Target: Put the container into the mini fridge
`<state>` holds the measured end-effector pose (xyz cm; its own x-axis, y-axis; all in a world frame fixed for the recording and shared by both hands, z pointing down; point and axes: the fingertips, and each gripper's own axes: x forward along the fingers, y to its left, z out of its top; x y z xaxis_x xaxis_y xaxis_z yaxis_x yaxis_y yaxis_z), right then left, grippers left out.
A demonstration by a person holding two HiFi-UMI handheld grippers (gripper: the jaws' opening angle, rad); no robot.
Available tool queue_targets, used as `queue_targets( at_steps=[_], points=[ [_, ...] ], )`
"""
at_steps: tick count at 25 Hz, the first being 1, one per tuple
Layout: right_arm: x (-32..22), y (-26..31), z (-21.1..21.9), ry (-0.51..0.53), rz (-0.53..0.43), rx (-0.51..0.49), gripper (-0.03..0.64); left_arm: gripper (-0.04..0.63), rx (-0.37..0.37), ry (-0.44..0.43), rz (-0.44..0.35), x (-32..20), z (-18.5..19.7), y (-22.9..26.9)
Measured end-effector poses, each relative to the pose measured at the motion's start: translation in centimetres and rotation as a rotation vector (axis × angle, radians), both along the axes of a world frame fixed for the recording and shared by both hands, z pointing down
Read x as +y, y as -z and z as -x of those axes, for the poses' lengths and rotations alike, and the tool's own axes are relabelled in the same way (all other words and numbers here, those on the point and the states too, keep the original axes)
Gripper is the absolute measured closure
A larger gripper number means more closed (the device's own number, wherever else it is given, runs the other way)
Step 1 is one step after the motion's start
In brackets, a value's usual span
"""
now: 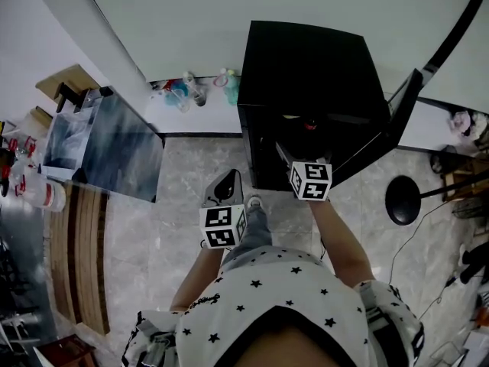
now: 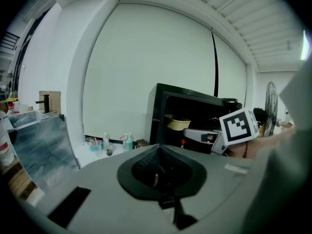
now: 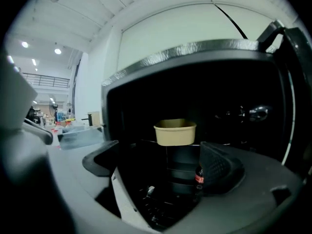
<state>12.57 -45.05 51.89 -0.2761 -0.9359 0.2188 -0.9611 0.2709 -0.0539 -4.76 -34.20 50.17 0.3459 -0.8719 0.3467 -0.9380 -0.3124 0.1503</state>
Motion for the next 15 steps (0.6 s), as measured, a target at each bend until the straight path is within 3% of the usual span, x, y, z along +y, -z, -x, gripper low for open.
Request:
queue_targets(
  at_steps=[5,9,15],
  points=[
    [4.9,1.6,0.5,0.046,-0.022,-0.024,0.209,0.583,0.008,-0.010,-0.004,3.2,-0.9,-0.2],
    [8.8,2.2,-0.1,0.038,-0.034,-0.030,0.363,0.583,0.004,-0.016,-0.010,5.9,-1.8,-0.2],
    [15.3,3.3,-0.8,0.033,-0.042,-0.044,0.482,0.583,0.010,-0.012,-0.024,10.0,-2.5,0.1]
  ],
)
